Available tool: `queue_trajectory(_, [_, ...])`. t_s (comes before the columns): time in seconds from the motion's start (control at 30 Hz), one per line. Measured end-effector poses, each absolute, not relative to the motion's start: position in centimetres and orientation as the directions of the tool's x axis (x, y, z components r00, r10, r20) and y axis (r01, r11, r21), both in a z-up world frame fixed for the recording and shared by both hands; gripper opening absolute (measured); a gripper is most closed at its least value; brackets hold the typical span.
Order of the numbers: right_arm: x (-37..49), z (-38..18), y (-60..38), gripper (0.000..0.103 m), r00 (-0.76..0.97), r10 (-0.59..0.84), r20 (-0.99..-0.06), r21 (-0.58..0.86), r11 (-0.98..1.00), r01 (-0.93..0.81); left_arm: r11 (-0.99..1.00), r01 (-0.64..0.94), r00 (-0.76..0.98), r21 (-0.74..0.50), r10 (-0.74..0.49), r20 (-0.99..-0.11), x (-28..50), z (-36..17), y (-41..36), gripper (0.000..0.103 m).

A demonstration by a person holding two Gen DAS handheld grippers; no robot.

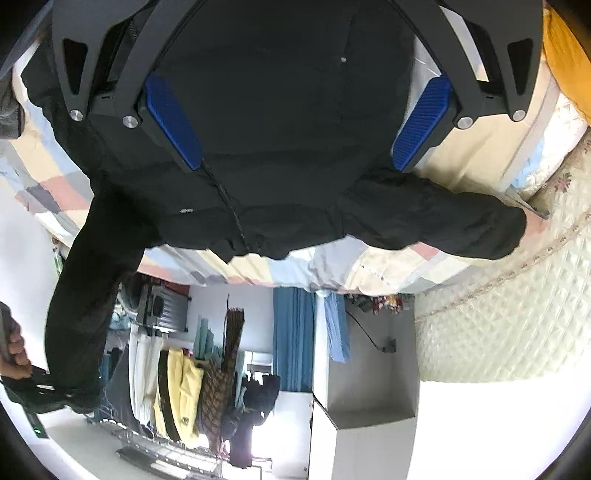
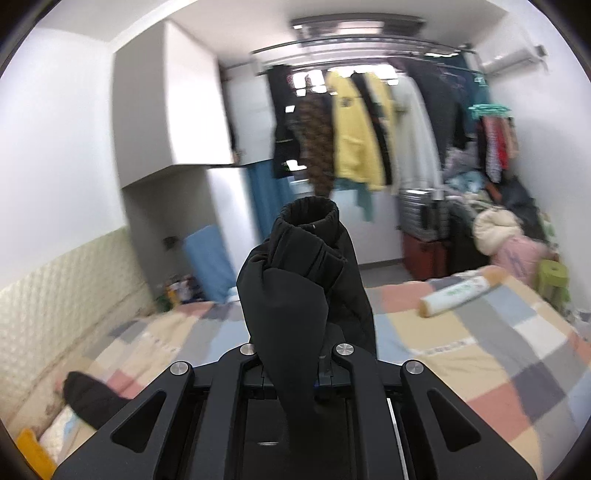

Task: Fold large clothes
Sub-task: 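Lift the sleeve with the right gripper and fold it across the jacket body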

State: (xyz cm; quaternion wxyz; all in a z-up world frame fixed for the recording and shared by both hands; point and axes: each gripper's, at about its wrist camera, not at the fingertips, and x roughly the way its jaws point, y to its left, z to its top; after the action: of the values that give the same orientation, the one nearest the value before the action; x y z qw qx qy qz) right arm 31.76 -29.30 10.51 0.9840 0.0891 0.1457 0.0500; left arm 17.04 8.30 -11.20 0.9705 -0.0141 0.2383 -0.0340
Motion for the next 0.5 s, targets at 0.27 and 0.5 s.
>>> queue_trajectory(0.27, [33.9, 5.4, -16.6, 0.009, 0.901, 0.297, -0.317, 0.196, 0.95, -0.244, 0.996, -0.015, 0.901, -0.085, -0.024, -0.434, 16.5, -10.9, 12.1, 0.103])
queue_trajectory(0.5, [35.7, -1.9, -7.2, 0.01, 0.818, 0.409, -0.405, 0.158, 0.912, -0.378, 0.98, -0.087, 0.899, -0.177, 0.0, -0.437, 17.2, -11.7, 16.5, 0.103])
